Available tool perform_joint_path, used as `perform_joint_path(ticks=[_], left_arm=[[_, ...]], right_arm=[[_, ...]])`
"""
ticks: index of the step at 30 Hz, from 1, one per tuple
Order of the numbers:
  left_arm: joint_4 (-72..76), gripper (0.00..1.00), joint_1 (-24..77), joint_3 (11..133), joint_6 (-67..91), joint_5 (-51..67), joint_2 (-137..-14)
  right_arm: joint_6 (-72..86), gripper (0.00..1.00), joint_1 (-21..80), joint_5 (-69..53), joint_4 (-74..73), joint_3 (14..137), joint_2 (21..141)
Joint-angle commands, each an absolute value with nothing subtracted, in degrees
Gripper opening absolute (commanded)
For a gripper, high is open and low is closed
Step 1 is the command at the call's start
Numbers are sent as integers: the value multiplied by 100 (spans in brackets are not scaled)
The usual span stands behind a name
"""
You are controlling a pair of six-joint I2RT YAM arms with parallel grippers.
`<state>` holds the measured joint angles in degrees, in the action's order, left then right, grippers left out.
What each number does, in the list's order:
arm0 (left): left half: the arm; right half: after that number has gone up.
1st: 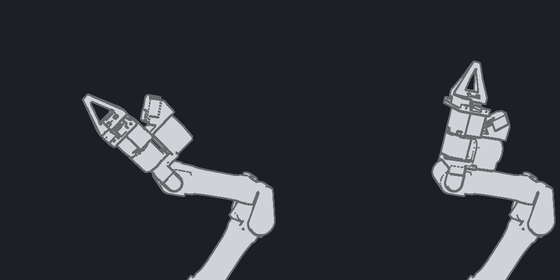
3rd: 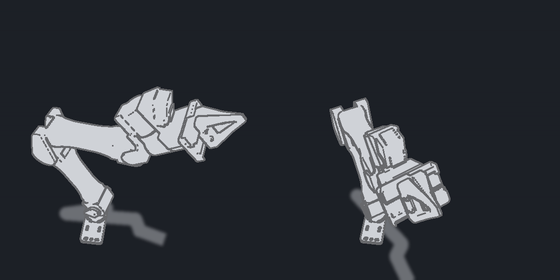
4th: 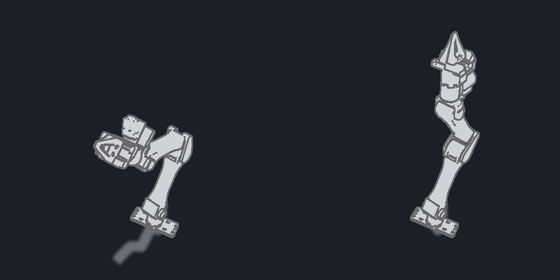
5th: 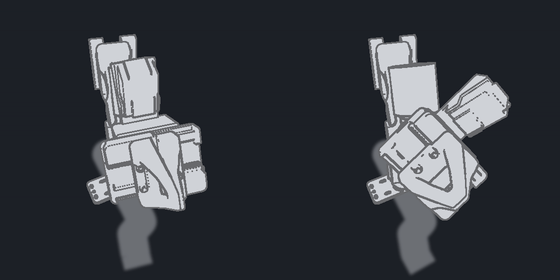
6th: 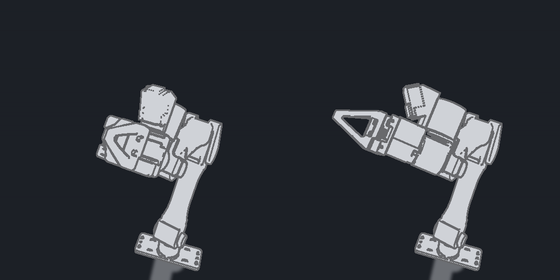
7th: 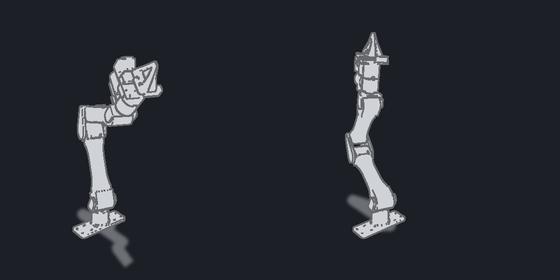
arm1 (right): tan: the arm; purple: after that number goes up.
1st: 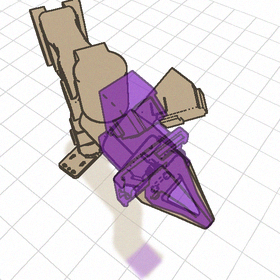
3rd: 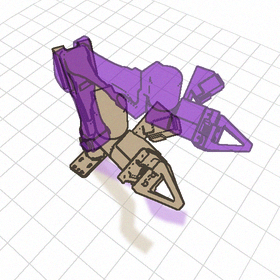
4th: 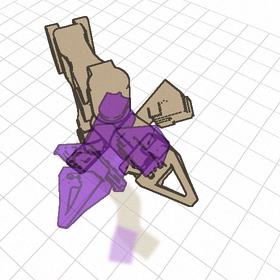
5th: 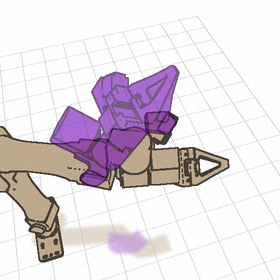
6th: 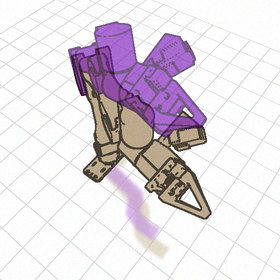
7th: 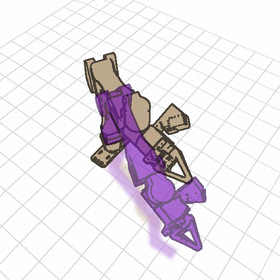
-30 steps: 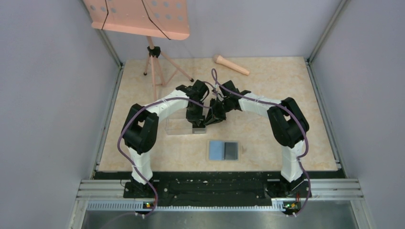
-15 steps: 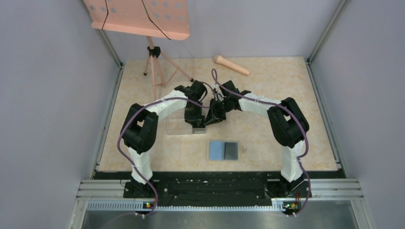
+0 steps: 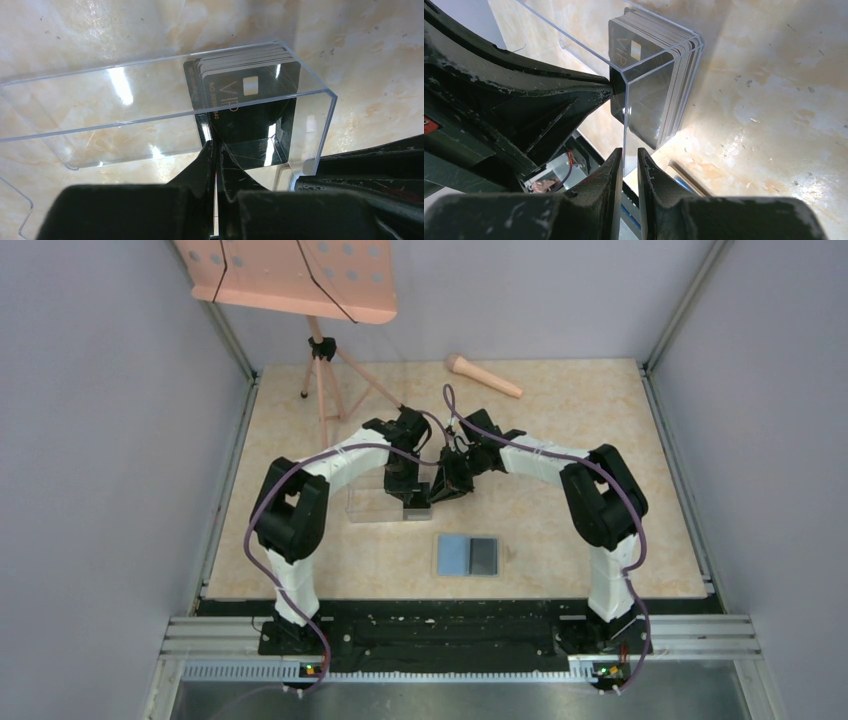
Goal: Put the credit cards into the card holder
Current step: Pick up the credit card from the storage box.
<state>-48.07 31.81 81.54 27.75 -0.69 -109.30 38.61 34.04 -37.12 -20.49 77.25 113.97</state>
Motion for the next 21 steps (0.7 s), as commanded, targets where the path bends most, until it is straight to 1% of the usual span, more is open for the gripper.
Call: perform_joint_path(ticks=[1,13,15,18,21], left_arm=[[-4516,1,3234,8192,2877,263,-10511],[-4460,1,3226,8317,2970,484,-10174],[-4397,4,3226,8255,3002,587,-10167],[-4241,15,3216,8126,3083,822,-10222],[-3983,18,3199,7937,3163,1110,-10216]], right_arm=[[3820,16,3516,-3810,-2028,7691,11109],[3819,16,3530,-3806,-2026,7687,11094],[3820,16,3526,-3800,-2027,7675,11087],[3817,17,3527,-3796,-2030,7677,11078],[3823,16,3527,-3797,-2030,7666,11068]])
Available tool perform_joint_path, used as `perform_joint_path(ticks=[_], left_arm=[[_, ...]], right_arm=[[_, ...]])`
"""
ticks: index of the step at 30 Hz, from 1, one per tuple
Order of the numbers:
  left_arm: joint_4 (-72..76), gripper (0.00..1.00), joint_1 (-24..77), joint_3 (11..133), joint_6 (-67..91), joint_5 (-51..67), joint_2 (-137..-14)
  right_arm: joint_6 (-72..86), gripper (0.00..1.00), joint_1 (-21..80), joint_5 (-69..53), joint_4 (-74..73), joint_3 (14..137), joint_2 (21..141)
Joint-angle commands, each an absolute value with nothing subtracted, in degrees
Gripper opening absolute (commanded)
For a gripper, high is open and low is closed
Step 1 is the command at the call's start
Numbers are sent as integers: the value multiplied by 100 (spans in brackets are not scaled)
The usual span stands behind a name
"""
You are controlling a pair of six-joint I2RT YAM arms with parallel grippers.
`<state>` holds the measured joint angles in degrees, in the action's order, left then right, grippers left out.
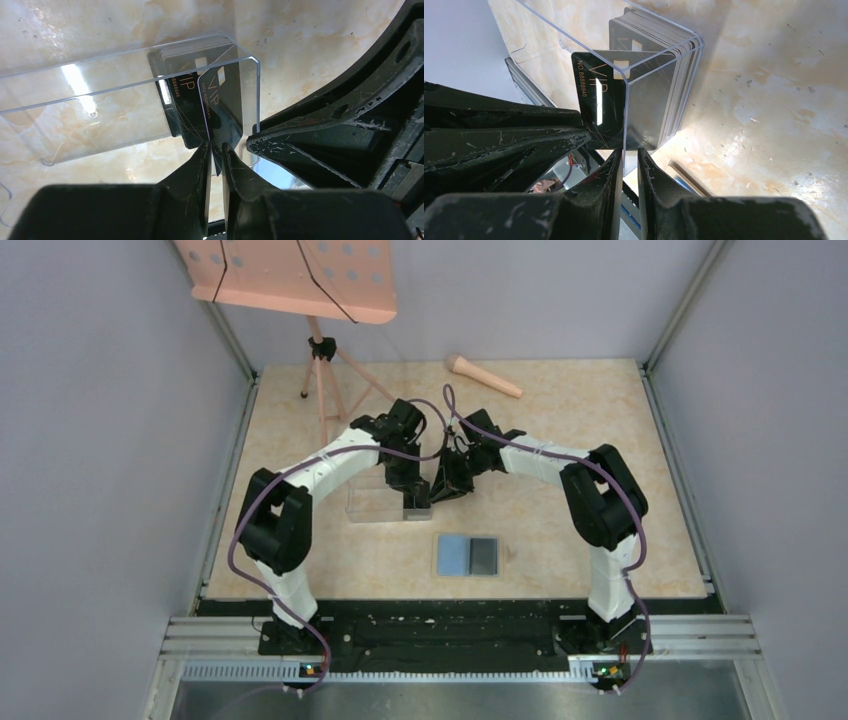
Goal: Put the credit cards into the card holder
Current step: Pick up the credit card from the storage box.
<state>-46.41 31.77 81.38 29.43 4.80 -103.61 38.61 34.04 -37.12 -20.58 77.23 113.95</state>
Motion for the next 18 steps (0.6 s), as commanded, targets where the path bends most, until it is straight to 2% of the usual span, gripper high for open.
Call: perform_joint_path(ticks=[1,12,18], left_arm=[[-3899,18,3203,7874,3190,1195,-10205],[-3195,15,3172,7453,3421,1635,-9889],[-3281,15,3151,7499,3374,1589,-9920]], right_arm=[[3820,17,3526,-3797,-2030,7671,11056],[3812,16,3524,-3784,-2025,7638,11024],[3800,16,3525,-3797,-2028,7640,11048]])
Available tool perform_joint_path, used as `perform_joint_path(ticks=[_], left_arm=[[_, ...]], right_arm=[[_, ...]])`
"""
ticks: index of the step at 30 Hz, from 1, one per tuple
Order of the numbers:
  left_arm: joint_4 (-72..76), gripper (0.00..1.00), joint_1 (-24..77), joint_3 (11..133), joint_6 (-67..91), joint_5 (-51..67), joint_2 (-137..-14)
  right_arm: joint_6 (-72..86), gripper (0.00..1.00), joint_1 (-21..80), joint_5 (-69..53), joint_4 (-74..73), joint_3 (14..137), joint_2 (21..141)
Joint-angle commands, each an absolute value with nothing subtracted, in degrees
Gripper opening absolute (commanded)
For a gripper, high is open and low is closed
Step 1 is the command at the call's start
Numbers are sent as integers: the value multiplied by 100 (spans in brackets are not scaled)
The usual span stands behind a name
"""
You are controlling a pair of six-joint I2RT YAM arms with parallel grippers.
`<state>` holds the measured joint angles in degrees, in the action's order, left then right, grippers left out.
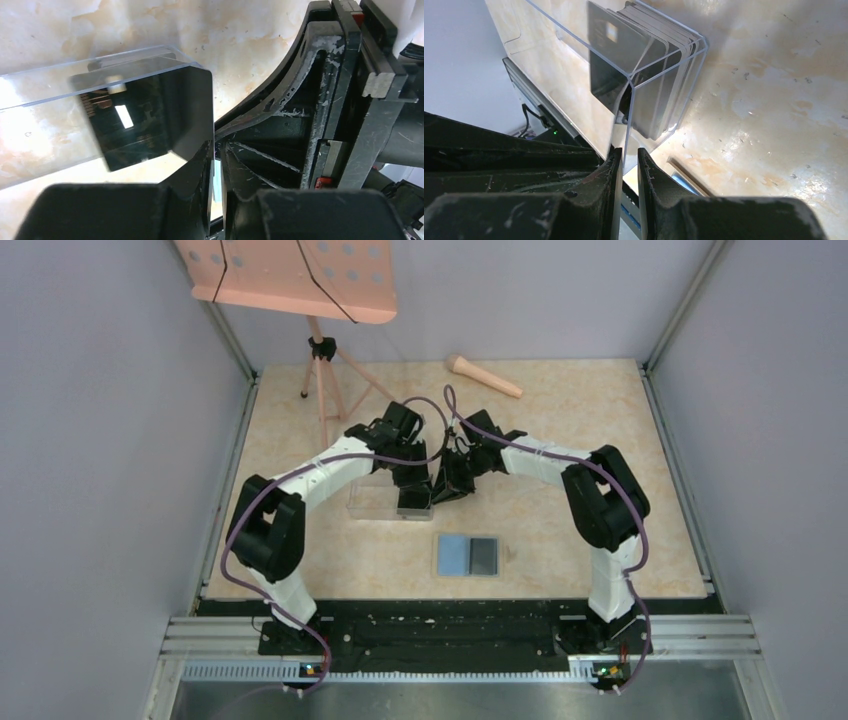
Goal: Put the credit cards into the card holder
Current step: Pick up the credit card from the storage box.
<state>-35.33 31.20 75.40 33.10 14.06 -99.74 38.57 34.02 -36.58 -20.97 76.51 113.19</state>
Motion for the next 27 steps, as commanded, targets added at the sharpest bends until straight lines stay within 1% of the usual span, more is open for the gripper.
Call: perform_joint_path(ticks=[1,5,6,8,11,17,24,27], left_arm=[[-3362,15,3142,7539,3372,1557,-9991],[-3716,18,3141,7647,3352,1348,-10275],[-3766,21,3138,7645,3350,1269,-10311],[-3788,31,3136,7611,3323,1190,-10324],[-3741,38,3123,7558,3291,1197,-10240],[-3398,45,3020,7450,3326,1568,-9921],[-3004,51,2386,6897,3445,2081,-9675],[-2846,52,2209,6724,3457,2343,-9753]], right_arm=[[3799,17,3524,-3797,-2025,7639,11042],[3802,16,3527,-3790,-2026,7632,11035],[3805,17,3525,-3796,-2029,7625,11032],[3794,17,3525,-3795,-2023,7615,11022],[3789,17,3524,-3797,-2023,7616,11017],[3784,17,3524,-3767,-2027,7661,11033],[3781,17,3524,-3732,-2021,7691,11057],[3781,17,3529,-3705,-2021,7717,11058]])
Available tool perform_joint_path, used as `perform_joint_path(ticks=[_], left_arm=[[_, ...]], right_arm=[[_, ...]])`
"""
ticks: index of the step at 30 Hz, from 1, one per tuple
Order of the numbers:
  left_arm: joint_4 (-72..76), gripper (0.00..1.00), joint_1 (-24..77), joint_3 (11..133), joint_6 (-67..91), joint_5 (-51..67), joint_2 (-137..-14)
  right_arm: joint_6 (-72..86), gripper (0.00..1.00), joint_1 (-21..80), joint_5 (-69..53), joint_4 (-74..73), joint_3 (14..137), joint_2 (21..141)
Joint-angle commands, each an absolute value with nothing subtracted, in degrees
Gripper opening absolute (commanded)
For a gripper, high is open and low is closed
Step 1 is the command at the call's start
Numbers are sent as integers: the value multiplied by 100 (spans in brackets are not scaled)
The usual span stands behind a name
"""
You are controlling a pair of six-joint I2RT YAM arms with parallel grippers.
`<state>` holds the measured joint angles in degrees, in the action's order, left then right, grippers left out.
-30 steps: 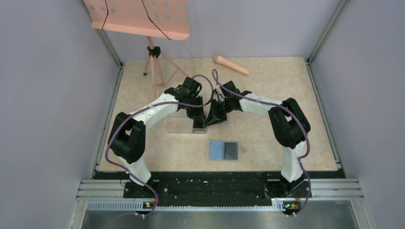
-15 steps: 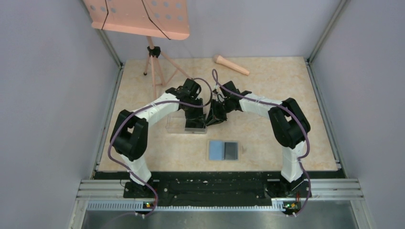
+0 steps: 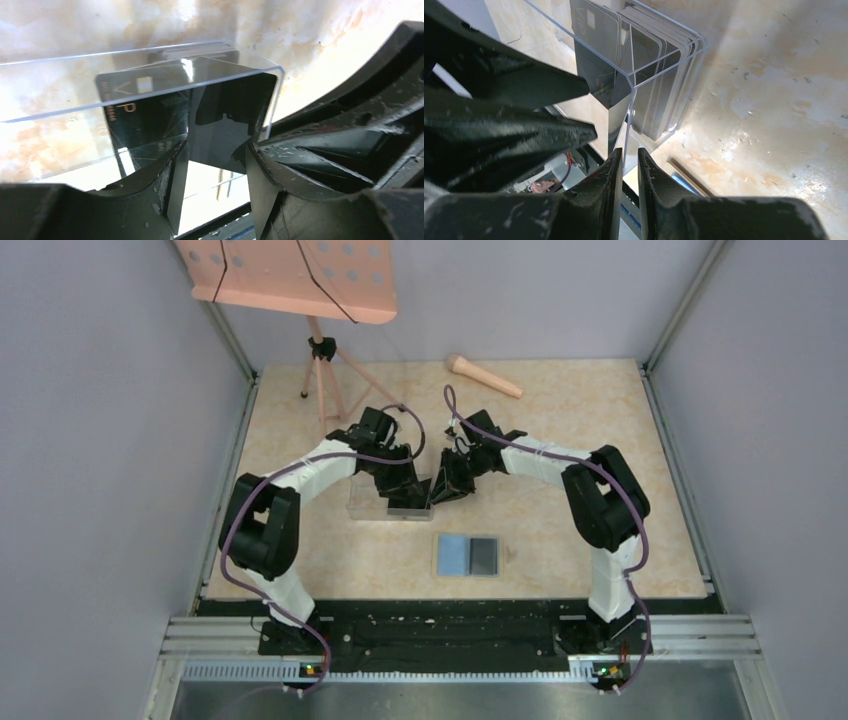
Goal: Put the credit cards into the card holder
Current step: Pick up the credit card from the storage box.
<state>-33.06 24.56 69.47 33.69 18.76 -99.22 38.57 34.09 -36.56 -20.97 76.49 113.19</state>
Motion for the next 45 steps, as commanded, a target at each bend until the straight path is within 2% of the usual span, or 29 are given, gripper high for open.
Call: perform_joint_path(ticks=[1,15,29,37,45], left_arm=[[-2828,52,2172,6697,3470,2399,-9813],[-1595,52,2116,6100,3965,3612,-10302],[-1215,56,2088,6026,4198,4005,-10391],[-1748,57,2060,6143,4014,3487,-10424],[-1178,56,2043,5874,4445,3891,-10564]], right_arm=[[3782,17,3525,-3701,-2021,7731,11060],[3867,17,3524,-3730,-1695,7775,11096],[4180,21,3524,-3959,-652,7379,10725],[4154,34,3525,-3796,-611,7265,10557],[4166,46,3495,-3380,-590,7112,10358]])
